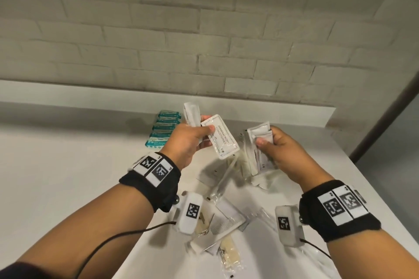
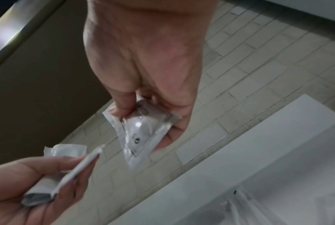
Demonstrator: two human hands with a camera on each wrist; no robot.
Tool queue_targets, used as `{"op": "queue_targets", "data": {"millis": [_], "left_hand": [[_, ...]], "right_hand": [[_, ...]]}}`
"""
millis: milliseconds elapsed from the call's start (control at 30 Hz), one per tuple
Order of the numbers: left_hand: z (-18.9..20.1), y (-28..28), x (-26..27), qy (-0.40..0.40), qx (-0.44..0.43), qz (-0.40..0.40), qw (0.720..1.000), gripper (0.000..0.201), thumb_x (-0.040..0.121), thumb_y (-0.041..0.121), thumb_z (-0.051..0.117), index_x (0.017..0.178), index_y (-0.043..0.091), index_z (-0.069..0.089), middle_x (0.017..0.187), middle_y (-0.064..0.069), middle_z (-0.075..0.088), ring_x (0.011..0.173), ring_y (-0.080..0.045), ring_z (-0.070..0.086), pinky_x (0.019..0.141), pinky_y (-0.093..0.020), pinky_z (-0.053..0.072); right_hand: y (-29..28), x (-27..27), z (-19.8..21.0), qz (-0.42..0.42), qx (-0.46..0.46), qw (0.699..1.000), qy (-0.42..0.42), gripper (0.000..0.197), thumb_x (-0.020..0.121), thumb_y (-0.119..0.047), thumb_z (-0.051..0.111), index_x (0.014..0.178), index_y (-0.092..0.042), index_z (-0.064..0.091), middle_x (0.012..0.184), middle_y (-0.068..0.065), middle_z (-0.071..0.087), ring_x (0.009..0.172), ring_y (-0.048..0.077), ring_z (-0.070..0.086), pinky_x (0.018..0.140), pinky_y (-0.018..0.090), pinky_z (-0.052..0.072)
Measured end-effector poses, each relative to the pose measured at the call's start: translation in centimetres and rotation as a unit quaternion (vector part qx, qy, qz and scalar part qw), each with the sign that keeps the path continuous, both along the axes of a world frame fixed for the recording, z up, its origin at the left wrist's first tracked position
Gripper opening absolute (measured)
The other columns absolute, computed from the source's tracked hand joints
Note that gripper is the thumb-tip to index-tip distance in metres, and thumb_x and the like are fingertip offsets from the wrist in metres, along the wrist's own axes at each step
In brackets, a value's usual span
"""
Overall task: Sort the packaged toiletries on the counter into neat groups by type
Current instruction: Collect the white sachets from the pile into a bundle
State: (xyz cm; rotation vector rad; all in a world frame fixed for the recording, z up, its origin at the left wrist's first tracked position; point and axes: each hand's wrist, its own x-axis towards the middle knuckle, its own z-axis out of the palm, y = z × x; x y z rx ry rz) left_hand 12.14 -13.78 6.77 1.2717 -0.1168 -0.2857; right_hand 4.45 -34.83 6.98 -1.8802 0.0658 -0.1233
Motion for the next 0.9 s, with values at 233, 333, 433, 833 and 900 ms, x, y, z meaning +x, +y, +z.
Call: {"op": "queue_targets", "data": {"millis": [233,333,433,833,900], "left_hand": [[0.5,-0.6,0.0,-0.045,0.046,-0.032,0.997,0.015,0.087,-0.004,0.062,0.098,0.007,0.062,0.088,-0.01,0.07,0.078,-0.021,0.069,0.066,-0.029,0.058],[1.1,-1.2,-0.7,-0.057,0.046,-0.071,0.995,0.018,0.089,0.004,0.062,0.106,0.008,0.063,0.092,-0.009,0.07,0.075,-0.018,0.068,0.061,-0.027,0.057],[1.4,-1.0,-0.9,0.032,-0.033,-0.094,0.994,0.025,0.098,0.02,0.048,0.119,0.01,0.058,0.106,-0.015,0.067,0.083,-0.024,0.067,0.066,-0.031,0.06],[0.6,-0.1,-1.4,0.049,0.085,-0.235,0.967,0.062,0.082,0.054,0.051,0.124,0.01,0.058,0.108,-0.021,0.07,0.09,-0.029,0.07,0.068,-0.03,0.061],[0.7,-0.2,-1.0,0.062,0.064,-0.198,0.976,0.057,0.082,0.057,0.051,0.116,0.014,0.063,0.1,-0.019,0.071,0.083,-0.023,0.07,0.062,-0.024,0.058]], "right_hand": [[2.2,0.9,1.2,0.028,0.004,0.999,-0.025,0.02,0.098,-0.02,0.052,0.118,-0.02,0.054,0.101,-0.004,0.069,0.09,0.012,0.066,0.073,0.025,0.051],[4.0,1.9,1.1,0.03,-0.018,0.999,-0.01,0.031,0.094,-0.017,0.058,0.123,-0.017,0.046,0.113,0.0,0.067,0.099,0.015,0.065,0.067,0.02,0.05],[4.3,2.5,0.6,-0.042,0.029,0.999,-0.017,0.035,0.09,-0.011,0.063,0.121,-0.012,0.048,0.105,-0.001,0.068,0.091,0.017,0.067,0.068,0.023,0.055],[3.1,2.2,2.9,0.086,0.226,0.968,-0.061,0.028,0.074,0.01,0.064,0.098,-0.004,0.066,0.084,0.007,0.073,0.074,0.019,0.07,0.071,0.032,0.059],[2.0,2.0,3.3,0.089,0.133,0.978,-0.131,0.03,0.072,0.016,0.064,0.091,-0.006,0.071,0.079,0.004,0.068,0.073,0.015,0.064,0.07,0.023,0.054]]}}
